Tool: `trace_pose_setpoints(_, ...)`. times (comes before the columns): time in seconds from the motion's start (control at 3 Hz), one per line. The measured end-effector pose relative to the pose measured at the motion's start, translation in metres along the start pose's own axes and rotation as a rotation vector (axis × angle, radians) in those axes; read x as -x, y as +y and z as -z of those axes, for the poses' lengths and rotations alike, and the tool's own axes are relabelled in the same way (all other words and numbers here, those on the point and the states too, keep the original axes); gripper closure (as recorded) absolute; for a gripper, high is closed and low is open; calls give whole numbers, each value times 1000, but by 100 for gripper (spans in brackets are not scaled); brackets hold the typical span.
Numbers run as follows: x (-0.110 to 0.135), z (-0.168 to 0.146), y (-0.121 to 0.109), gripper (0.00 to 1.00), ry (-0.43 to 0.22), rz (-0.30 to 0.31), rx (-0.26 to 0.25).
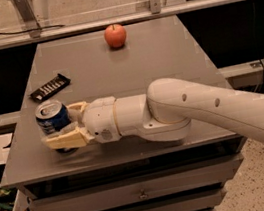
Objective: Move pepsi can near apple
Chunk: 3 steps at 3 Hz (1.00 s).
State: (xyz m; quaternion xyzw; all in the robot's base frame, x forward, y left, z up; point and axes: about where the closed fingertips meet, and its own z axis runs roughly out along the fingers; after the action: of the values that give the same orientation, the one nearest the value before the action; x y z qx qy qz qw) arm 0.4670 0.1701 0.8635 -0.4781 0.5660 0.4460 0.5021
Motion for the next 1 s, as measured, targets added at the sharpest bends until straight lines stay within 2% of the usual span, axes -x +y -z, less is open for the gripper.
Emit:
trace_pose_setpoints(0.33,2,19,-12,88,1,-11,-47)
trace_pose_setpoints(0.67,10,58,-37,100,6,-7,-107)
trace_pose_setpoints(1.0,17,121,-76,100,14,-8,-201)
